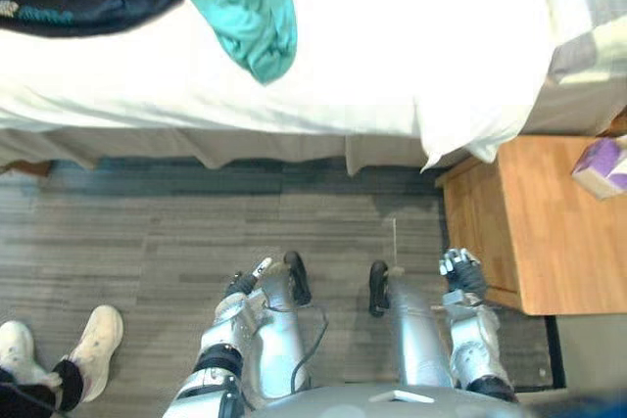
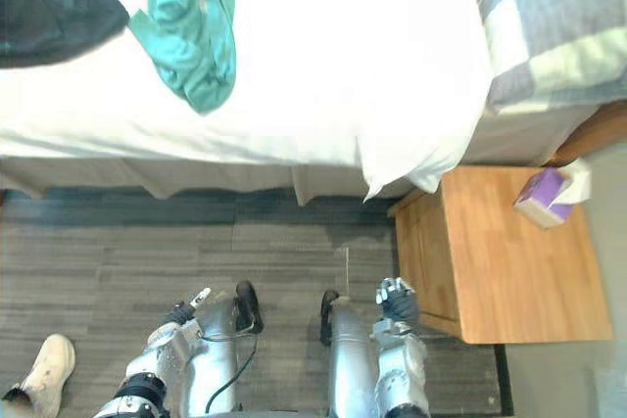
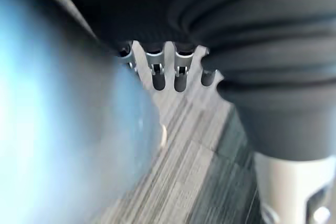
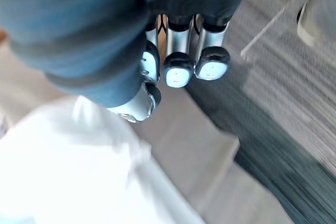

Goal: Tidy the bed and pick cloth on bed and put in laundry

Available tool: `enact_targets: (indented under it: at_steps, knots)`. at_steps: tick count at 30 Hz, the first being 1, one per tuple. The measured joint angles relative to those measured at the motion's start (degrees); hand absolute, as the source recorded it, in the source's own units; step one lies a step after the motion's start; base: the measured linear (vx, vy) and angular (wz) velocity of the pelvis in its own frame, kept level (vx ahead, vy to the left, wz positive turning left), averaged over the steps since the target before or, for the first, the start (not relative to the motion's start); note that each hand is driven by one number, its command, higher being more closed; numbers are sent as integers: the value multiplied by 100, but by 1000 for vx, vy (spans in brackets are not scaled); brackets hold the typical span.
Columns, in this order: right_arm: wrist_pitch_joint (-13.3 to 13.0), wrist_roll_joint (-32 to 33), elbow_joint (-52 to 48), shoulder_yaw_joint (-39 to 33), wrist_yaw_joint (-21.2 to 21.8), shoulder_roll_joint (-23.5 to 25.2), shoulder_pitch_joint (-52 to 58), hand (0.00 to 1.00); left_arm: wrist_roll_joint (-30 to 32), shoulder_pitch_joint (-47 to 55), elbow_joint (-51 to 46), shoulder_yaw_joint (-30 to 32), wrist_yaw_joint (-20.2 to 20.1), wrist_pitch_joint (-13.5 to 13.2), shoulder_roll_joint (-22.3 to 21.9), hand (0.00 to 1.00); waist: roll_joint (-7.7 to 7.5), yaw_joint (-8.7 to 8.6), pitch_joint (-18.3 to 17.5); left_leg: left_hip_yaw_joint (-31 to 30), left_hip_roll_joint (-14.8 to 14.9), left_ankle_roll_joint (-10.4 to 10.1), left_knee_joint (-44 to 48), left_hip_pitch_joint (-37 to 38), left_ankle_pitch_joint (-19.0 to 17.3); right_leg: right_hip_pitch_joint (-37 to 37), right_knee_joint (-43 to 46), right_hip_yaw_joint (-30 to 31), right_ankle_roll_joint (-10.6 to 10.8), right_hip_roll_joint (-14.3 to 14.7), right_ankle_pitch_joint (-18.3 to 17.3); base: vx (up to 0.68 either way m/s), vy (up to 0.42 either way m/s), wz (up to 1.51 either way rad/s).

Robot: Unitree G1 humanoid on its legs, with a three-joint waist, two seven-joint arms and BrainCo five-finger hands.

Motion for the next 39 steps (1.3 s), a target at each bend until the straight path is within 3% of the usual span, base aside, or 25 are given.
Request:
enact_targets:
  at_steps: [3, 7, 12, 15, 17, 19, 21, 22, 23, 25, 26, 28, 29, 30, 31, 32, 36, 39]
  knots:
    - [8, -302, -131, 111, -222, -29, 107, 100, 2, 222, 16, -342, -86, 2, 119, 0, -66, 16, -127, 134, -108, -74, -537, 491, 130, 465, -494, -12, 25, -23, 87, 157, 8, 2]
    - [23, -527, -78, 232, -447, -209, 46, 100, 7, 492, 25, -364, -177, 7, 135, 0, -47, 18, -291, 178, -212, -52, -754, 881, 217, 841, -719, 36, 64, -70, 109, 197, 21, -3]
    - [300, -746, -150, 446, -753, -556, -185, 100, 21, 618, 27, -513, -330, 207, 303, 0, 22, 22, -318, 127, -94, -11, -495, 1053, 139, 1304, -1120, 37, 87, 27, 157, 129, -4, -6]
    - [423, -747, -376, 514, -852, -942, -331, 100, 117, 828, 19, -434, -481, 240, 332, 0, 112, 29, -327, 124, 17, -14, -473, 1271, 138, 1758, -1739, 60, 97, 148, 410, 36, 20, -16]
    - [492, -746, -465, 533, -905, -1262, -623, 100, 137, 950, 22, -270, -633, 133, 433, 0, 124, 37, -321, 129, 98, -161, -414, 1267, -20, 1741, -1867, 183, 90, 269, 448, -37, 42, -33]
    - [551, -746, -474, 531, -975, -1462, -1010, 100, 245, 1057, 55, -273, -669, 124, 522, 0, 68, 75, -284, 163, 90, -176, -551, 1278, -317, 1566, -1898, 413, 44, 366, 424, -46, 89, -66]
    - [637, -754, -548, 541, -1049, -1577, -1336, 100, 337, 1096, 177, -295, -680, 111, 587, 0, -51, 167, -246, 177, -83, -87, -720, 1264, -358, 1308, -1411, 203, 79, 164, 375, -16, 91, -63]
    - [661, -771, -596, 540, -1072, -1598, -1487, 100, 371, 1085, 283, -342, -723, 103, 645, 0, -205, 146, -173, 206, -227, -44, -620, 1276, -432, 1124, -836, 54, 116, -79, 189, 24, 47, -21]
    - [745, -904, -553, 543, -1186, -1633, -1776, 100, 519, 1024, 433, -425, -764, 35, 741, 0, -203, 68, 10, 210, -289, -6, -552, 1398, -518, 674, 242, 61, 208, -243, 316, 35, 46, -1]
    - [786, -969, -550, 543, -1239, -1657, -1916, 100, 560, 1013, 479, -698, -753, -17, 775, 0, -75, 5, 156, 138, -220, 39, -566, 1638, -554, 463, 919, -58, 190, -260, 713, 95, 29, 11]
    - [829, -969, -552, 541, -1224, -1663, -1998, 100, 557, 1037, 481, -837, -750, -33, 767, 0, -37, 2, 189, 144, -131, 52, -576, 1837, -596, 569, 821, -274, 76, -269, 616, 180, 0, 5]
    - [901, -966, -639, 540, -1109, -1679, -2327, 100, 557, 1008, 477, -848, -742, 76, 860, 0, -79, 18, 170, 138, -59, -19, -616, 1942, -667, 759, -283, -429, 30, -219, 570, 192, -43, 7]
    - [949, -952, -796, 538, -1108, -1725, -2478, 100, 565, 943, 468, -853, -737, 182, 894, 0, -191, 14, 139, 101, -37, -87, -609, 1932, -674, 851, -975, -422, 99, -158, 729, 223, -112, 31]
    - [974, -900, -1052, 531, -1116, -1826, -2619, 100, 568, 872, 461, -934, -723, 289, 986, 0, -258, 2, 135, -38, -77, -226, -499, 1810, -717, 1008, -1796, -395, 196, -148, 1327, 235, -147, 43]
    - [972, -863, -1155, 496, -1127, -1906, -2716, 100, 578, 800, 481, -946, -717, 308, 1031, 0, -288, -24, 149, -164, -60, -285, -377, 1729, -781, 1066, -1880, -420, 30, -148, 1265, 229, -150, 32]
    - [971, -738, -1199, 370, -1178, -2017, -3007, 100, 579, 693, 462, -948, -625, 322, 1010, 0, -208, 8, 206, -239, 83, -368, -285, 1607, -806, 1032, -1967, -469, 41, 16, 1311, 169, -107, 11]
    - [936, -139, -1336, -132, -1233, -2300, -3677, 100, 563, 523, 470, -943, -527, 259, 945, 0, -61, 20, 375, -337, 135, -452, -482, 1560, -739, 1013, -2066, -593, 18, 109, 1295, 186, -47, 12]
    - [609, 618, -1731, -407, -1147, -2568, -4095, 100, 569, 434, 467, -939, -530, 130, 875, 0, 30, 11, 597, -348, -24, -411, -634, 1553, -580, 994, -2065, -588, -19, -8, 1268, 112, 20, 19]
